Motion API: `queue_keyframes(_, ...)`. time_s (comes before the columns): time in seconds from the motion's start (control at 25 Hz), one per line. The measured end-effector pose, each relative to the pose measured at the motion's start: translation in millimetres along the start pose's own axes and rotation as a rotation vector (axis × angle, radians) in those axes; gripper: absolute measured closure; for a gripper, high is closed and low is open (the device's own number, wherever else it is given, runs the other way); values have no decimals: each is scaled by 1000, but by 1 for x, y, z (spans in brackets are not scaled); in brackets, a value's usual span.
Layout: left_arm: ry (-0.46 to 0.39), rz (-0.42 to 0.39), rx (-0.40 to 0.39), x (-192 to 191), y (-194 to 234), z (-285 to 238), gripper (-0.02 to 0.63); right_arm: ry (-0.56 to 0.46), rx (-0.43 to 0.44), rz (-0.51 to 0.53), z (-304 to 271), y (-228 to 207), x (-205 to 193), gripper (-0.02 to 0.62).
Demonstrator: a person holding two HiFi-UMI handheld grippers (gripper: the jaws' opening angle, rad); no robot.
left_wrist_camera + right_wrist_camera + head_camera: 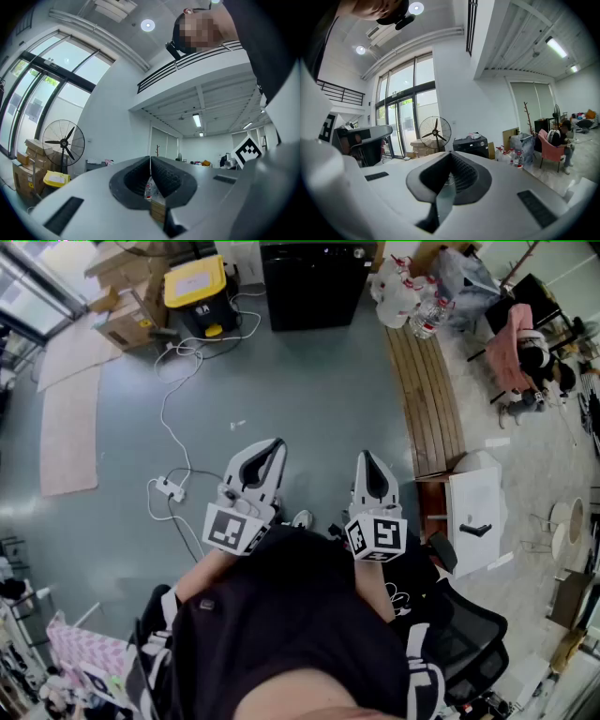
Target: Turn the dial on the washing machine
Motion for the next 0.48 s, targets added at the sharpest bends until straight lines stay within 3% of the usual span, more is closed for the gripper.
queue_keyframes(0.48,7,17,-20,8,39,-5,581,-11,-12,-2,-31,19,5,571)
Point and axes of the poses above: the fingertips, and each gripper's own axes: z backward along the fingers, y to its left, x out of its top, the point moved 10 cm from there along z, backward along the fingers, and after that the axes turned 9 degrees about z, right-handed, at the moved point
